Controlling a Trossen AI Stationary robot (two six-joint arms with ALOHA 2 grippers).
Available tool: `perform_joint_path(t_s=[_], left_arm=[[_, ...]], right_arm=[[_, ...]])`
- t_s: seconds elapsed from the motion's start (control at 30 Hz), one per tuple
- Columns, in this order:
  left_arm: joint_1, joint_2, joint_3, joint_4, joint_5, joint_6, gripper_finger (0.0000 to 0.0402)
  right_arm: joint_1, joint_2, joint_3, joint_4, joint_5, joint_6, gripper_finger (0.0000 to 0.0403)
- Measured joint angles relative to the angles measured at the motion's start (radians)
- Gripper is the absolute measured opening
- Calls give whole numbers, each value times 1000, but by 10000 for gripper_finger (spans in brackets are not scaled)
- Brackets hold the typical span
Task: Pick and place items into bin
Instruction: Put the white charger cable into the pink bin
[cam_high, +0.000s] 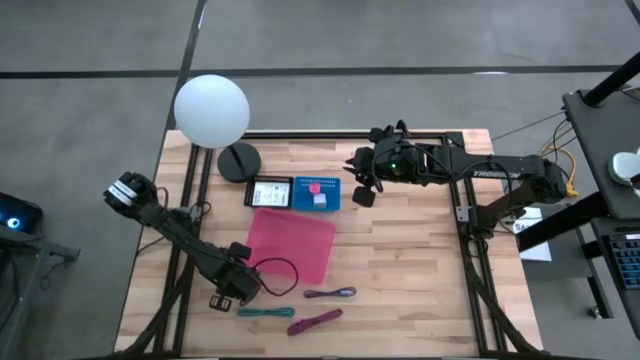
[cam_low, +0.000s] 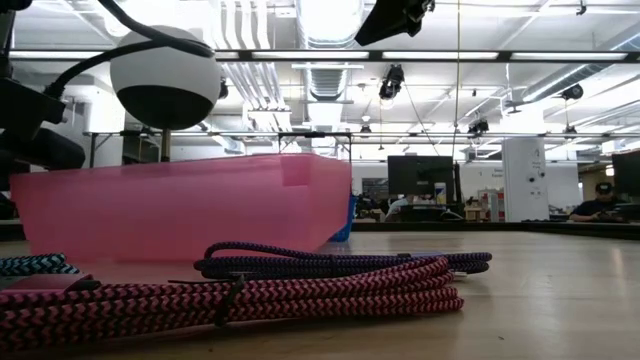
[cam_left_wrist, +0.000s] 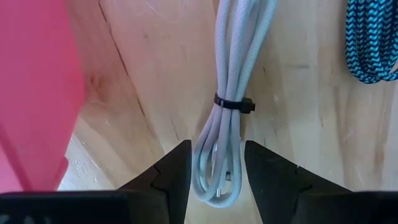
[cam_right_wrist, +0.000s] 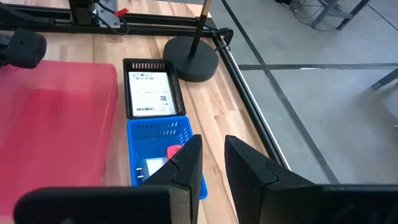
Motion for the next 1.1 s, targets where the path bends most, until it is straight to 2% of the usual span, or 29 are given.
perform_joint_path(t_s=[0.37,0.73,1.0,1.1], left_arm=[[0,1,9,-7,2,0,129],[0,0,9,-11,23,-2,16],[-1,0,36,-75,38,1,30],[-1,0,65,-114,51,1,23]], right_arm=[[0,0,0,0,0,0,56],[0,0,0,1,0,0,56],[0,0,0,1,2,-19,56],[0,0,0,1,2,-19,56]])
